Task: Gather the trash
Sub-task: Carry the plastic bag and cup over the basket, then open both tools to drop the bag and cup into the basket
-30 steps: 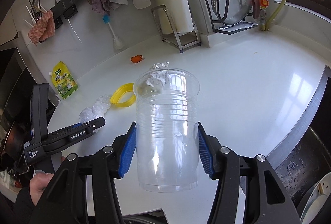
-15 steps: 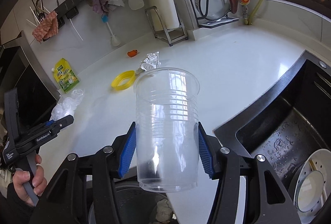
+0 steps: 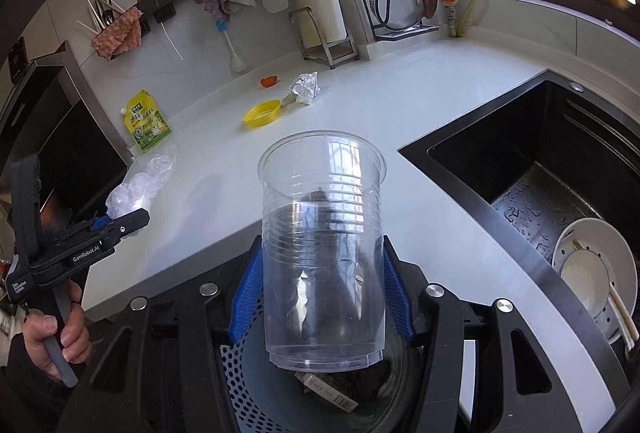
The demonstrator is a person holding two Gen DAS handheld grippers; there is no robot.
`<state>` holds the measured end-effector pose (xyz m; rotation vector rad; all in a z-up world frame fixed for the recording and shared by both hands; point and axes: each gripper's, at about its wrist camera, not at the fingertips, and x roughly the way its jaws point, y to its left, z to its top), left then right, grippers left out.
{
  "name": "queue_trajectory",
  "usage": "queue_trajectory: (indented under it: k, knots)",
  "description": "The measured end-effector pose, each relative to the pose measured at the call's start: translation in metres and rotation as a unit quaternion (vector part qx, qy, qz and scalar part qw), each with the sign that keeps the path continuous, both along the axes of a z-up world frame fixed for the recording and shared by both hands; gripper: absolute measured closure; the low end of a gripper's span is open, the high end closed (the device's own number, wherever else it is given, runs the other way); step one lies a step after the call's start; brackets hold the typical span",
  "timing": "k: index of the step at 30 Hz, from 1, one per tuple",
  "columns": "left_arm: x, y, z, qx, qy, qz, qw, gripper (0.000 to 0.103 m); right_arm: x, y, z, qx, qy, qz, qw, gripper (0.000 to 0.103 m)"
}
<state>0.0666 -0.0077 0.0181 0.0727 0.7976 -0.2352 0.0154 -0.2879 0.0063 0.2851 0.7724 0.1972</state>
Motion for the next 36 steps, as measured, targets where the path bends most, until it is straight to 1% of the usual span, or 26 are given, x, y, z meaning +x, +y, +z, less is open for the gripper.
queue_trajectory:
  k: [9, 15, 21, 24, 29, 33, 36]
  knots:
    - [-0.042, -0.014, -0.015, 0.0, 0.013, -0.038, 0.9992, 0.062, -0.04, 0.007, -0.006, 0.0, 0.01, 0.005, 1.0, 0.048]
    - [-0.062, -0.027, -0.027, 0.004, 0.023, -0.064, 0.9977, 0.061, -0.051, 0.017, -0.018, 0.005, 0.022, 0.016, 1.0, 0.048]
    - [-0.075, -0.041, -0.047, 0.014, 0.042, -0.092, 0.9948, 0.06, -0.052, 0.029, -0.042, 0.006, 0.05, 0.025, 0.998, 0.048]
    - [-0.079, -0.045, -0.057, 0.018, 0.053, -0.097, 0.9937, 0.058, -0.051, 0.034, -0.052, 0.005, 0.063, 0.032, 0.997, 0.048]
    - [-0.082, -0.047, -0.074, 0.016, 0.071, -0.094, 0.9929, 0.058, -0.05, 0.038, -0.067, 0.01, 0.072, 0.037, 0.997, 0.047]
    - [-0.085, -0.048, -0.081, 0.019, 0.078, -0.096, 0.9921, 0.058, -0.048, 0.04, -0.075, 0.013, 0.082, 0.04, 0.996, 0.047]
    - [-0.084, -0.046, -0.083, 0.013, 0.083, -0.094, 0.992, 0.056, -0.046, 0.041, -0.078, 0.012, 0.086, 0.044, 0.995, 0.047]
